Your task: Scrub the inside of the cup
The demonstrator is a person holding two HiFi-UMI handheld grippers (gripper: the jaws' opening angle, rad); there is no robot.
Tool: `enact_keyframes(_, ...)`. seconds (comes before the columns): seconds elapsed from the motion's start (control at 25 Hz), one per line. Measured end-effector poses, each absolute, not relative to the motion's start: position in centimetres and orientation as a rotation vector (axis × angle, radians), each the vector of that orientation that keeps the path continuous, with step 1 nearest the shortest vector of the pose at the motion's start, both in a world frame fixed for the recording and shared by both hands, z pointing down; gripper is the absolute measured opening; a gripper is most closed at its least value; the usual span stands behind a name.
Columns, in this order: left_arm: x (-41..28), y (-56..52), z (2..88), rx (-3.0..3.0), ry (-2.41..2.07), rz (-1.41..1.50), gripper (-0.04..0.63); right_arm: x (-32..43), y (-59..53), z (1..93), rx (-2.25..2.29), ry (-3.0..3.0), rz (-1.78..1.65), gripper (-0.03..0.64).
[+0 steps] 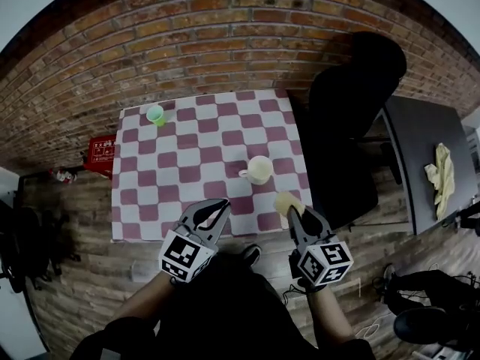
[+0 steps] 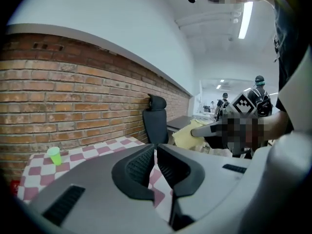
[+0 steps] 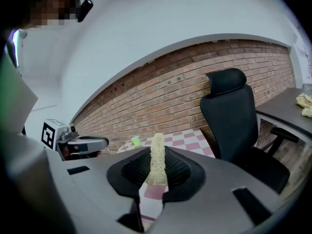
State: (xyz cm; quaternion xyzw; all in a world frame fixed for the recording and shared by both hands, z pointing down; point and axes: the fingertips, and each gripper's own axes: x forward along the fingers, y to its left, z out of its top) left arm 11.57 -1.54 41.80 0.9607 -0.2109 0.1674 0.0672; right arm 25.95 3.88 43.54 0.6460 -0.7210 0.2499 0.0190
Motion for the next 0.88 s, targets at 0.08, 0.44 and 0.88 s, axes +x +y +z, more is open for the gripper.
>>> enact_keyframes(0.08,11.7,-3.1,43.0,2.89,-0.653,0.552,0.026,27.0,1.4,44.5,1.946,-2.234,0.812,0.077)
enact_keyframes(0.44,14.5,-10.2,50.9,2.888,-0.535,0.818,0.032,26.8,-9.6,49.9,1.649,-2.113,0.896,0.077)
enact_keyframes(0.88,17.1,-12.5,60.5,2.804,-0.349,1.106,0.141,25.1,-14.7,58.9,1.36,-1.802,0.913,0.077)
